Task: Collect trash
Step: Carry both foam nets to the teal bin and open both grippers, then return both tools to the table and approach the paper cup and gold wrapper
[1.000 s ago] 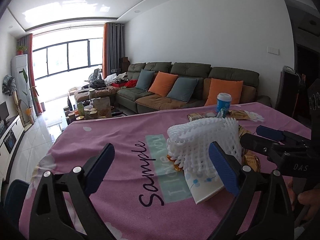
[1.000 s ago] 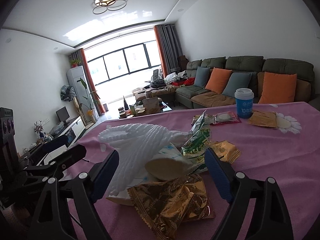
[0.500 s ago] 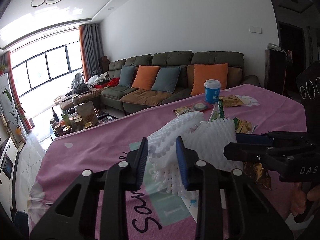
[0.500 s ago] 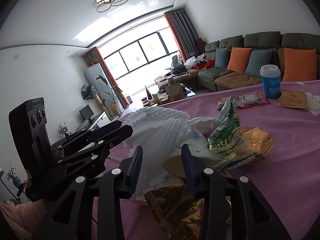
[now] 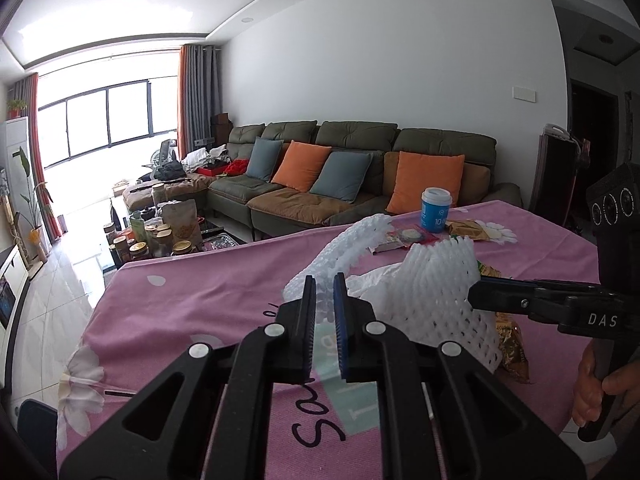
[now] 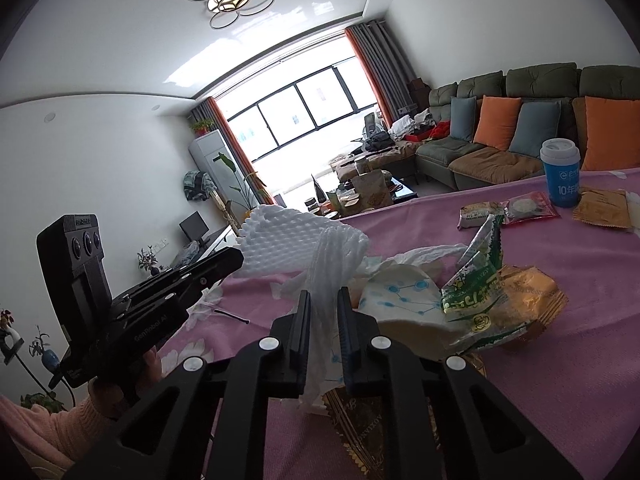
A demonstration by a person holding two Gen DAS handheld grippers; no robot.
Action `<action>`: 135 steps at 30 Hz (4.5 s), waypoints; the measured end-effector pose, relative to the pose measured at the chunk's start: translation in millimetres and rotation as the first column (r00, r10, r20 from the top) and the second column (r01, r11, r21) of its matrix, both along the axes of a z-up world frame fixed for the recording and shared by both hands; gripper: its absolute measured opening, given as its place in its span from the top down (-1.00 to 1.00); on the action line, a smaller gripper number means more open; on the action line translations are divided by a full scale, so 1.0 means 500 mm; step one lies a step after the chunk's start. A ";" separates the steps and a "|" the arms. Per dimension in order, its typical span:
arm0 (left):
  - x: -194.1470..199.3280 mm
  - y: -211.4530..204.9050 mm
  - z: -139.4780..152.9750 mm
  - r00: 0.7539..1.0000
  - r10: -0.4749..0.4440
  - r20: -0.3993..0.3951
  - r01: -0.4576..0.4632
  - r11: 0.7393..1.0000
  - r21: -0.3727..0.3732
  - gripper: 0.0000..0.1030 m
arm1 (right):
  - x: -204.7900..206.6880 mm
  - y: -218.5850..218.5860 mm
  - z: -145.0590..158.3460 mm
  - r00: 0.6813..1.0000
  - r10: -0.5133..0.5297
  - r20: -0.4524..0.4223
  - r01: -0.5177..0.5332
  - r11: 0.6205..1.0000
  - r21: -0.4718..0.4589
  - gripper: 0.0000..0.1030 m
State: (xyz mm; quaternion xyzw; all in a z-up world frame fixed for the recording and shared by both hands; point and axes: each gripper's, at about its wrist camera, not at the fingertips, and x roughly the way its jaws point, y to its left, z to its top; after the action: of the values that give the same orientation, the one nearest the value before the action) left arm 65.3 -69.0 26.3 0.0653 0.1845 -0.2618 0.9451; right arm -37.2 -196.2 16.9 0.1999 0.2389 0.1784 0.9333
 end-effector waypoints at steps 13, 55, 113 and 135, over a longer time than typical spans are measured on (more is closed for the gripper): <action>-0.101 0.241 0.029 0.977 0.215 0.011 -0.215 0.976 -0.047 0.82 | 0.038 0.078 0.051 0.988 0.146 0.052 -0.147 0.989 0.024 0.77; -0.173 0.872 -0.178 0.663 0.703 -0.258 -0.713 0.698 0.067 0.78 | 0.283 0.738 0.000 0.730 0.645 -0.225 -0.669 0.743 -0.041 0.73; -0.127 0.100 -0.123 0.965 -0.159 -0.210 0.162 0.987 -0.001 -0.07 | 0.047 -0.001 0.009 0.989 -0.074 -0.129 0.055 0.988 -0.145 0.04; -0.041 0.001 -0.180 0.902 -0.215 -0.375 0.253 0.966 0.056 0.23 | -0.011 -0.132 -0.126 0.954 -0.103 -0.282 0.115 0.993 0.026 -0.25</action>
State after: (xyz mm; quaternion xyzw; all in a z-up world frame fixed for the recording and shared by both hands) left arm 44.8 -68.4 -63.6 0.0859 0.3616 -0.3711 0.8510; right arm -42.8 -262.0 -46.2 0.2556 0.3536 0.1017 0.8940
